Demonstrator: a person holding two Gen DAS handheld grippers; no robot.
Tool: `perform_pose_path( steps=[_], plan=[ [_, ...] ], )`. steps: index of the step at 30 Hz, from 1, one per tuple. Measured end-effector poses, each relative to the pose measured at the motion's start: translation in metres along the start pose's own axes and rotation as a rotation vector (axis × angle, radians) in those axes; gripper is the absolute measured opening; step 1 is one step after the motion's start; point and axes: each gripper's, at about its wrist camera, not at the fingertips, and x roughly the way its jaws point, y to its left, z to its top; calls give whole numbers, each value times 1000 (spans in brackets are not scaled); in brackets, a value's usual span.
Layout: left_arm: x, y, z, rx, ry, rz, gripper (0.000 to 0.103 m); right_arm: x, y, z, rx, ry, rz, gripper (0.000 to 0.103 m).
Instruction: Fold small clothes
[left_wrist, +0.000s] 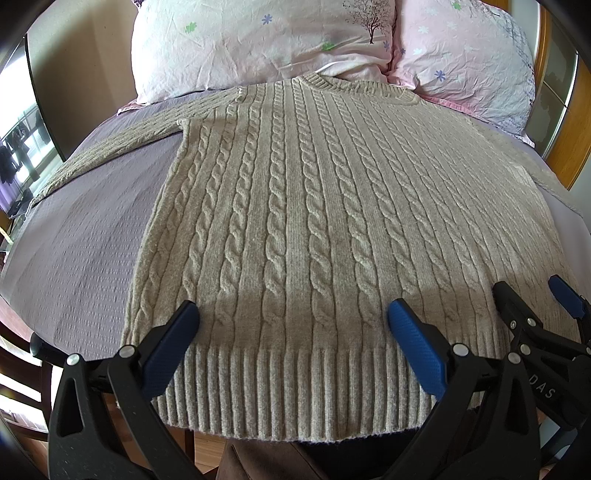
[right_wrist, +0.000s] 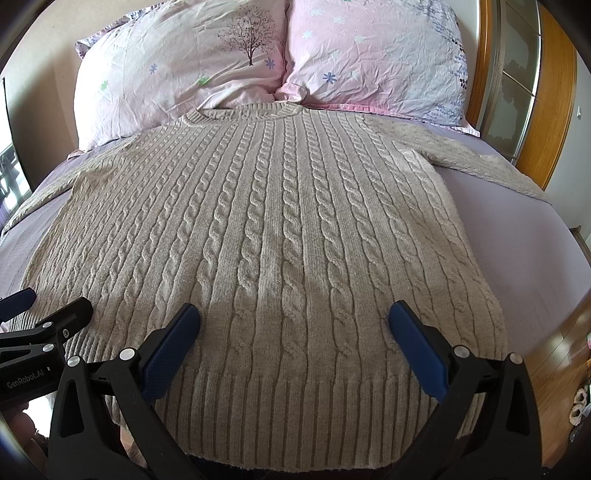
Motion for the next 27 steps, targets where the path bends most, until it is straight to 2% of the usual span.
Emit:
perform_pose_path(
  steps=[27],
  plan=[
    [0,0,0,1,-7,0,101,-2,-1,0,0,-6,0,102]
  ],
)
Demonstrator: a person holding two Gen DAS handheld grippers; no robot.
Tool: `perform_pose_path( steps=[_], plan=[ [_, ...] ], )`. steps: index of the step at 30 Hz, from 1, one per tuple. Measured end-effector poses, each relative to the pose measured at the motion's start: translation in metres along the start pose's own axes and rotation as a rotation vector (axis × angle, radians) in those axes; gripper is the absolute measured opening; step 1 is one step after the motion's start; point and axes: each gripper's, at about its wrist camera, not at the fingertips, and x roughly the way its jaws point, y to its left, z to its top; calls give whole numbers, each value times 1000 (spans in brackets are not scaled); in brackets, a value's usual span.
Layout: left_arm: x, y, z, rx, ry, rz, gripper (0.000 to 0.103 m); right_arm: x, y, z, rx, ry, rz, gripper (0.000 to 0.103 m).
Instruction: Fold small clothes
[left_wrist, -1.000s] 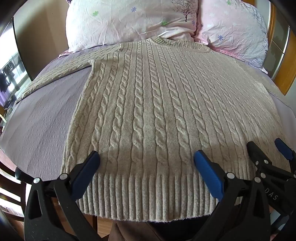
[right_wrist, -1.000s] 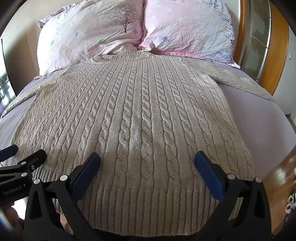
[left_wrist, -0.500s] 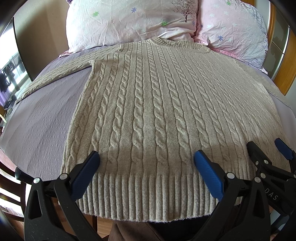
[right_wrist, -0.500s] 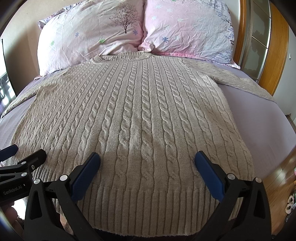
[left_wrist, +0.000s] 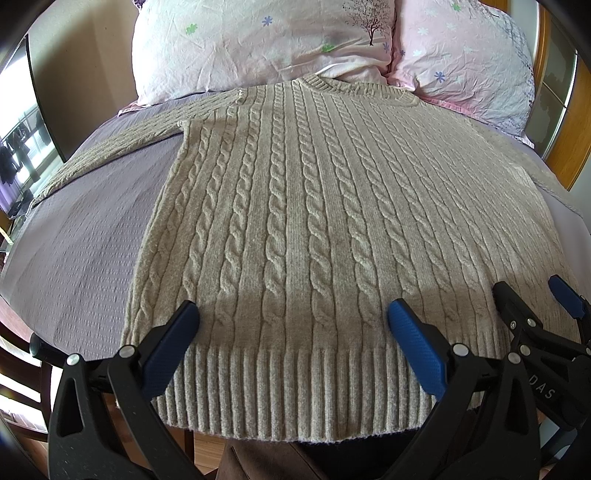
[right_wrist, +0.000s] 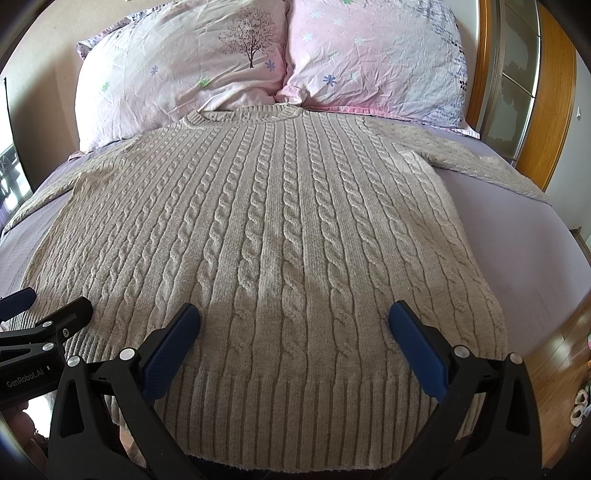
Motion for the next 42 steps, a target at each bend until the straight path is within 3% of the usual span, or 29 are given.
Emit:
perform_pose_path(
  steps=[42],
  plan=[
    [0,0,0,1,-9,1,101,-6,3,5,-2,-6,1,102]
  ],
)
